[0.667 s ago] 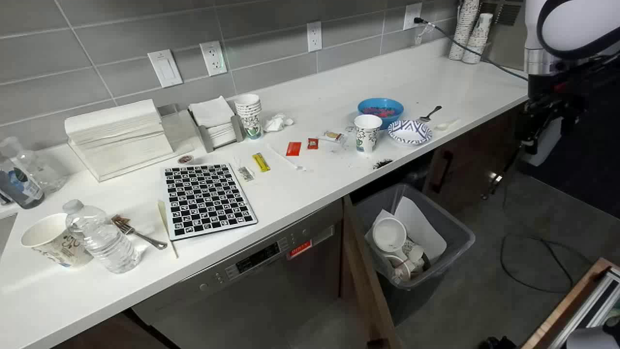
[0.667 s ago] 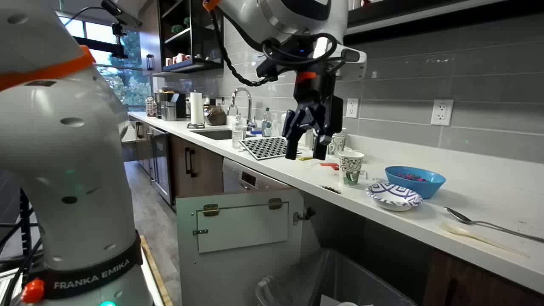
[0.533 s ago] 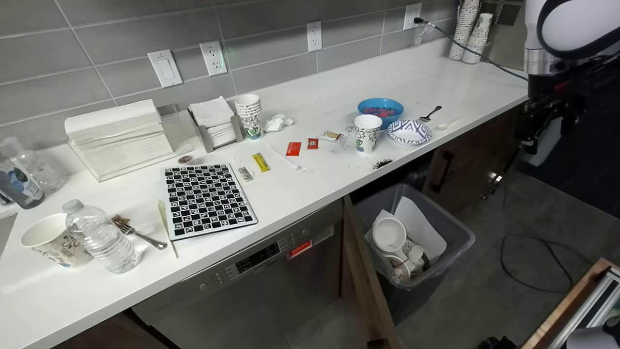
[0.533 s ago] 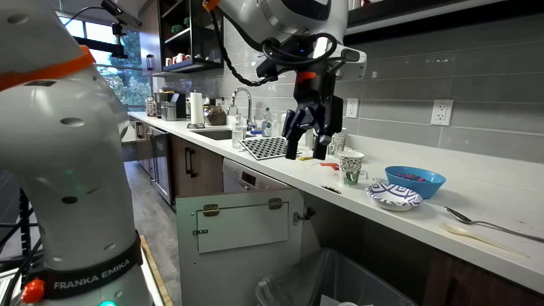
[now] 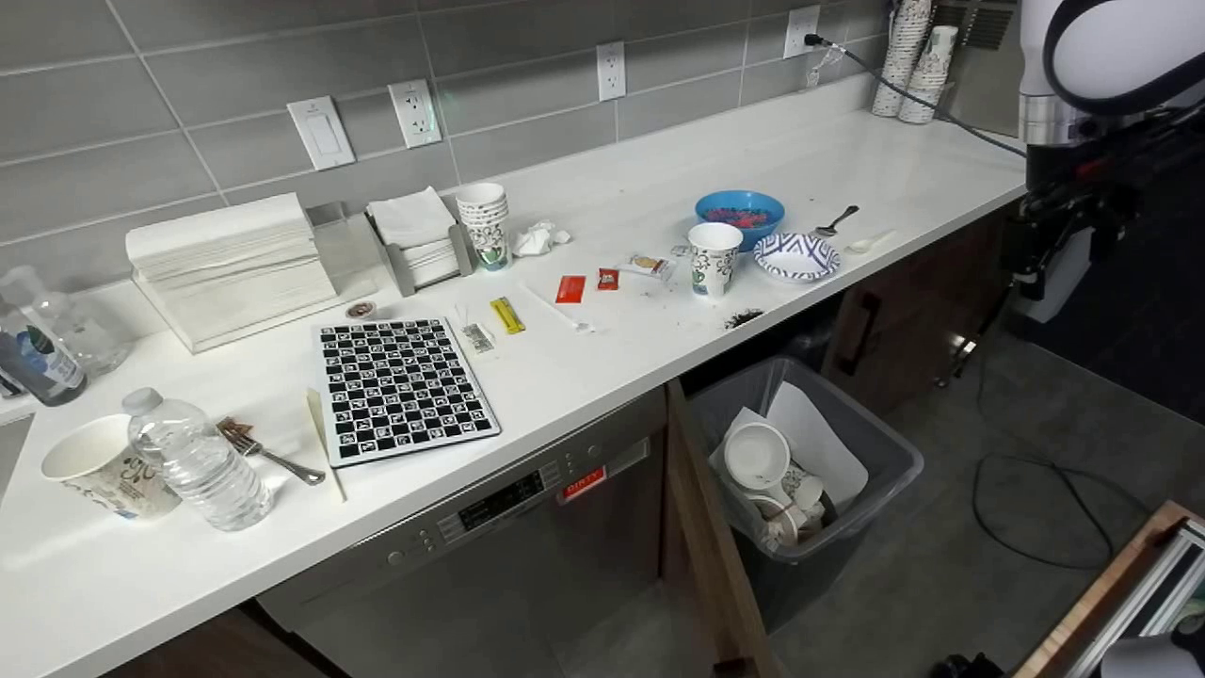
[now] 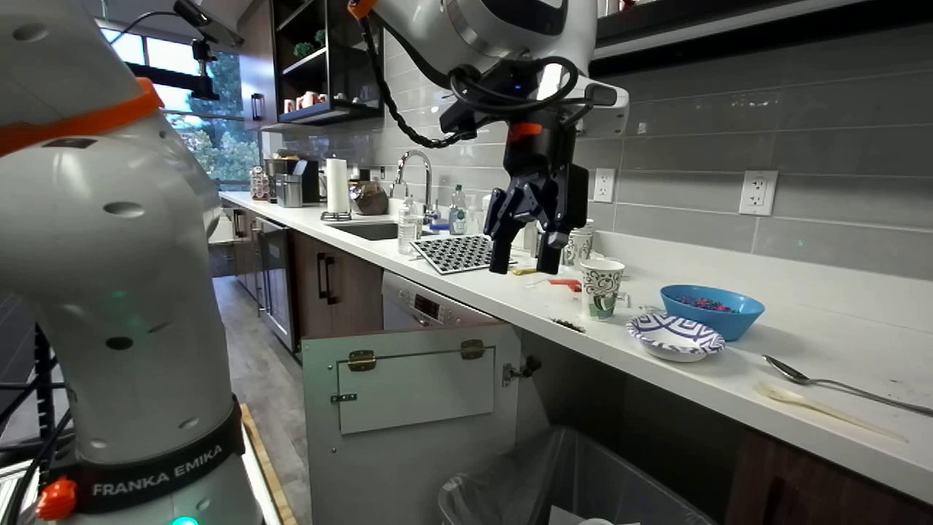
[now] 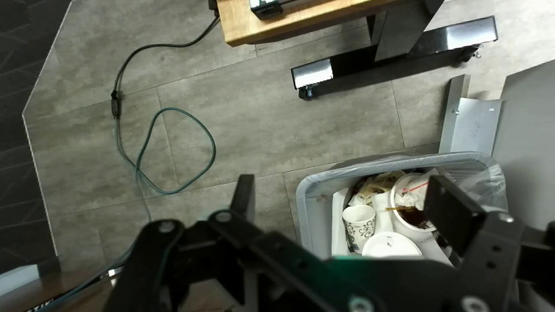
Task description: Use the white spoon to transfer some contents from the blue bowl into the white bowl
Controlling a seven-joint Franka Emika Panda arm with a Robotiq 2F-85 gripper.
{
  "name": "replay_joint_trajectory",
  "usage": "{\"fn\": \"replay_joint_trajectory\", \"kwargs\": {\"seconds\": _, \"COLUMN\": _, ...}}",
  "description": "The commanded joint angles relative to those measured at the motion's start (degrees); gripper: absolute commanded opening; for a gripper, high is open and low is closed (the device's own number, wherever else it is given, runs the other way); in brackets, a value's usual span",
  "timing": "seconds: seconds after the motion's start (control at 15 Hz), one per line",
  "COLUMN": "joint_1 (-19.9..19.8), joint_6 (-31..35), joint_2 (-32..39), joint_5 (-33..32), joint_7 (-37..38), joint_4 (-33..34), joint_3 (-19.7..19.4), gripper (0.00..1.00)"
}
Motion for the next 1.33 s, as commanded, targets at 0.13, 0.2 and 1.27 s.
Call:
{"fn": "replay_joint_trajectory", "kwargs": {"seconds": 0.13, "joint_1": 1.01, "joint_6": -0.28, "joint_2": -0.01, "joint_5": -0.30, "joint_7": 0.32, "joint_4": 0.13, "joint_3": -0.88, "gripper": 1.00}}
{"fn": "replay_joint_trajectory", "kwargs": {"seconds": 0.2, "joint_1": 0.02, "joint_6": -1.74, "joint_2": 0.89, "joint_5": 3.39, "joint_7": 1.99, "joint_4": 0.96, "joint_3": -2.65, "gripper": 1.00}}
{"fn": "replay_joint_trajectory", "kwargs": {"seconds": 1.27, "joint_1": -8.26, "joint_6": 0.02, "joint_2": 9.58, "joint_5": 1.00, "joint_7": 16.27, "joint_4": 3.52, "joint_3": -10.08, "gripper": 1.00}}
